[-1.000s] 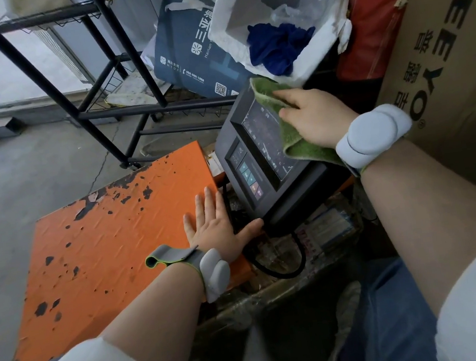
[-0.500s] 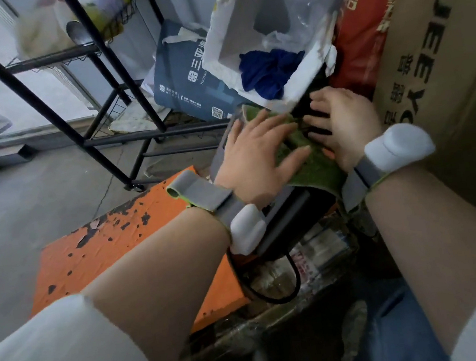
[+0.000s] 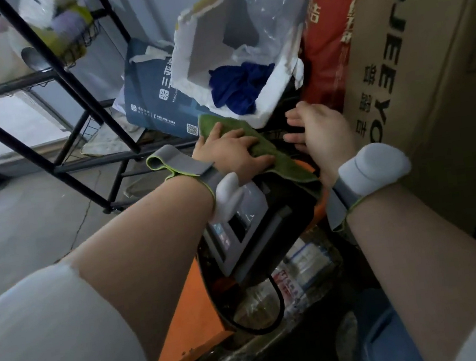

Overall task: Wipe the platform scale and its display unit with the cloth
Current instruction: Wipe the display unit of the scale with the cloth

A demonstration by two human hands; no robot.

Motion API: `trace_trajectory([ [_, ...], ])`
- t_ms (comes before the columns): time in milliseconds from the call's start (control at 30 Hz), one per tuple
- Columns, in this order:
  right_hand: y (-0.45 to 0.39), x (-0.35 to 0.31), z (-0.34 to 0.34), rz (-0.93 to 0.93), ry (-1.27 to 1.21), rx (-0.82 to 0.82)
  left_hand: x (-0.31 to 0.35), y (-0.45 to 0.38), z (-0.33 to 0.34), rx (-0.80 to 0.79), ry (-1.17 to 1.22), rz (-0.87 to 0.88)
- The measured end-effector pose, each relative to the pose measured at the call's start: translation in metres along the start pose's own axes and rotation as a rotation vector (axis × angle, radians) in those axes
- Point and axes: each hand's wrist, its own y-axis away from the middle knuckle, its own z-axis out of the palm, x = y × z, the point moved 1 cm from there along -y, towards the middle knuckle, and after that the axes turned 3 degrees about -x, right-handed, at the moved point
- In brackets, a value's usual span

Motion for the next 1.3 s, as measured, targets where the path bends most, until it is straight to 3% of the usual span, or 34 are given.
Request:
trace_trajectory([
  [267,-0.001,0.001,-0.006,-0.011,0.2,-0.029,-0.009,-0.033,-0.002,-0.031,-0.022,0.015],
  [533,0.007,-0.001,0.003,0.0,0.354,-0.163,0.0,0.0,-0.003,0.011,-0.007,0.227],
  [667,0.008,-0.002,0.005,0.005,0.356,-0.152,0.001,0.018,-0.003,0.045,0.041,0.286],
  [833,0.006,-0.005,0.003,-0.002,0.324,-0.076,-0.003,0.005,-0.008,0.023,-0.019,0.201],
  [1000,0.006,-0.003,0.005,-0.014,0.401,-0.125,-0.006,-0.016,-0.009,-0.008,-0.057,0.114],
  [1167,0.006,-0.002,0.011,-0.021,0.508,-0.223,0.001,0.0,-0.015,0.016,0.033,0.182],
  [1300,0.006,-0.001,0.011,-0.027,0.528,-0.207,-0.002,0.027,-0.021,-0.066,0.32,0.222],
])
